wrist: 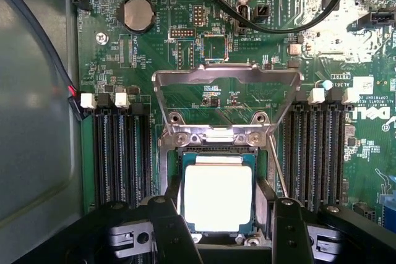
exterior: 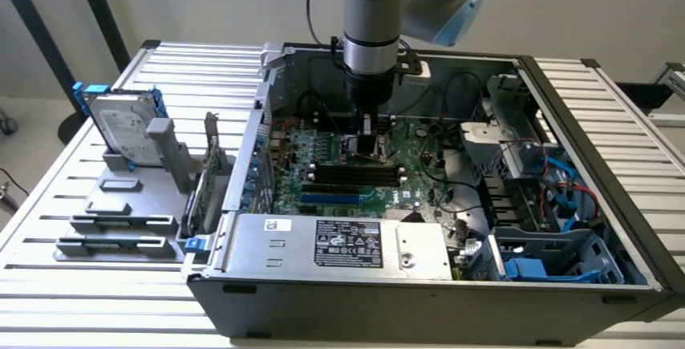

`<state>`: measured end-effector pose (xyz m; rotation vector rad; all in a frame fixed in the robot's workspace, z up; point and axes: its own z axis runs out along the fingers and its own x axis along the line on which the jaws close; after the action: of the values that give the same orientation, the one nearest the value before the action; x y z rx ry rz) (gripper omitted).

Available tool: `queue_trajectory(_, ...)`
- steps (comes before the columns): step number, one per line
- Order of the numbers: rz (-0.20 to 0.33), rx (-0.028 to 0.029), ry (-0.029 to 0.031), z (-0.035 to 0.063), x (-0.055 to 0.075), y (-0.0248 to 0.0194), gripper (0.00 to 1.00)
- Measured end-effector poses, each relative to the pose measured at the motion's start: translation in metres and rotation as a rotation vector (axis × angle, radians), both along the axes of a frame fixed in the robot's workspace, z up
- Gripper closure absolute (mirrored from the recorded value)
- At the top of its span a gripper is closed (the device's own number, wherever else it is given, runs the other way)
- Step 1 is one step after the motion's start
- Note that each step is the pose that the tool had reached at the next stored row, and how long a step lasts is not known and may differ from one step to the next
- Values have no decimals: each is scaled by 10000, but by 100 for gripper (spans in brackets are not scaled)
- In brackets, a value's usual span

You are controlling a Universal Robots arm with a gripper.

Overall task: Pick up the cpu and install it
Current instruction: 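Place the cpu into insertion slot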

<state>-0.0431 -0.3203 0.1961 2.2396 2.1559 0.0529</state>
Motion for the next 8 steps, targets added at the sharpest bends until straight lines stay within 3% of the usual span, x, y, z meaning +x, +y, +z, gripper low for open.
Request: queue_trajectory(8,76,-19,-2,-7,13,4,45)
